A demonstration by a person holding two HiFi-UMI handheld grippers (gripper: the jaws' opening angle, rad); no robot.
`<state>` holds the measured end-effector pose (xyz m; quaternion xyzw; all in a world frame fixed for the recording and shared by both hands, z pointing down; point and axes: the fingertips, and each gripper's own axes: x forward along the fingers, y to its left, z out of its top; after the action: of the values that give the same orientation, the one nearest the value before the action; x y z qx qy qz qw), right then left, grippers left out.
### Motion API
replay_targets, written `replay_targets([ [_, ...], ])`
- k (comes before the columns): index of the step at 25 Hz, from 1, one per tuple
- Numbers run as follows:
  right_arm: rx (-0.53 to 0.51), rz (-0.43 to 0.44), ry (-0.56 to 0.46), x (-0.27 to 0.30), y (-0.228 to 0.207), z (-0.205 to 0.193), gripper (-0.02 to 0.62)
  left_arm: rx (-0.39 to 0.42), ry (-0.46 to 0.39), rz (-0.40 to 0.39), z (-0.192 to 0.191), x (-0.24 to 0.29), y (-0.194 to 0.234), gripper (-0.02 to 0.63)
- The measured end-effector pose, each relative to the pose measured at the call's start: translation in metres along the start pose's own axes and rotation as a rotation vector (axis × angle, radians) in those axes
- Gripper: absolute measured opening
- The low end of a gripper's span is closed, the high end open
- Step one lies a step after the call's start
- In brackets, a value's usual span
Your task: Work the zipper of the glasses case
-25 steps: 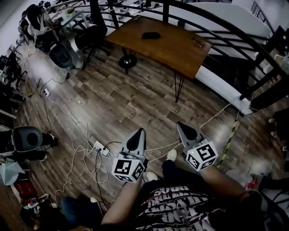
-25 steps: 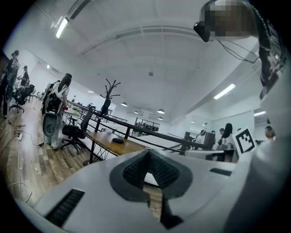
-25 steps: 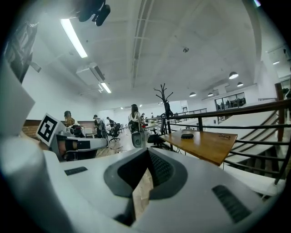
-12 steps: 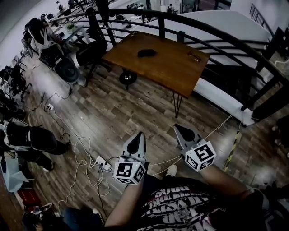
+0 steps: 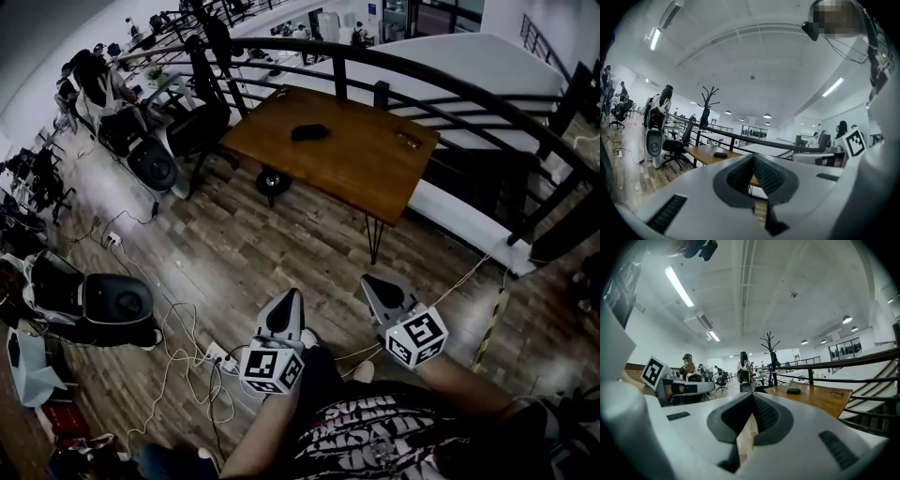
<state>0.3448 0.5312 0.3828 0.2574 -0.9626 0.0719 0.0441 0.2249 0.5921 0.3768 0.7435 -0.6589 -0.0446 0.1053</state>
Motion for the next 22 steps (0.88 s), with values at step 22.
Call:
replay_targets([
  [22, -0.002, -0.055, 0.073, 0.151, -0.048, 0.014, -0.008, -0.037, 0.013, -0.084, 0.026, 0.125, 0.113, 0.007],
])
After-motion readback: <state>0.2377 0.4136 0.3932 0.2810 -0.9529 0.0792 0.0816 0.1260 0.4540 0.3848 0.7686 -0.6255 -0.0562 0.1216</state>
